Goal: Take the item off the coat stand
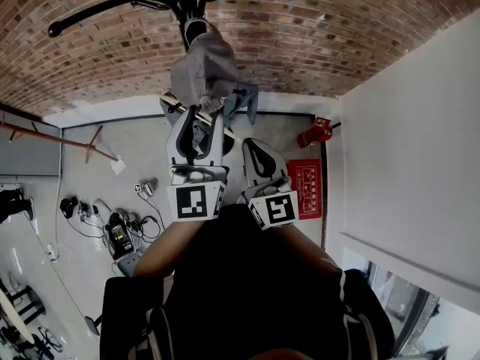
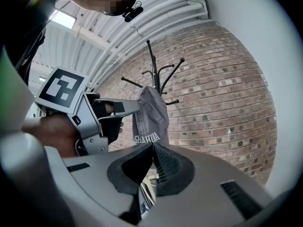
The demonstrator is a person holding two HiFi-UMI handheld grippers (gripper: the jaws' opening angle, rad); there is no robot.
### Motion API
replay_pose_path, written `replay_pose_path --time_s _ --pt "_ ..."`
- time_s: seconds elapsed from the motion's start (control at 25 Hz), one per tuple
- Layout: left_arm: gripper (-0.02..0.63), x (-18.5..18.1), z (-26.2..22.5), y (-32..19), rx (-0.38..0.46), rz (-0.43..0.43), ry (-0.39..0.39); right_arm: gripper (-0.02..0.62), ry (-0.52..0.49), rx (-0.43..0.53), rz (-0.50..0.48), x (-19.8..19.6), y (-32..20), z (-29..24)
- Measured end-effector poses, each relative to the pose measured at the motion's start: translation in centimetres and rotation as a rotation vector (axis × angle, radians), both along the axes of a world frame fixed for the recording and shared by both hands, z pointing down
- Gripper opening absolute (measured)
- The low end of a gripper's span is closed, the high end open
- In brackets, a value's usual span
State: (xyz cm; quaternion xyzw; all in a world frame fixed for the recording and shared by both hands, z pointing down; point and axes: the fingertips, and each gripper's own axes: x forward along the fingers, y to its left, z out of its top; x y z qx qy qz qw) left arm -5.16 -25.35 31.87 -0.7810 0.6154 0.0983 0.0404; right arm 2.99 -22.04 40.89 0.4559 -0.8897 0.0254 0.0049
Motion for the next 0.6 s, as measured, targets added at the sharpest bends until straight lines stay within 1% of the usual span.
replay_pose_path --time_s 0.24,0.4,0.6 --pt "0.178 -0.5 -0.1 -0.3 0.008 -0.002 -0.001 0.018 0.000 0.002 0.003 -0.4 -0.2 0.0" --pt "0.178 -1.1 -0.2 -0.9 0.004 -0.011 0.019 0.018 -0.003 0.008 0.003 -0.6 0.0 -0.4" --pt "0.178 -1.2 -0.8 -1.2 0.035 -0.024 0.010 0.018 -0.004 0.026 0.029 -0.2 -0.3 -1.0"
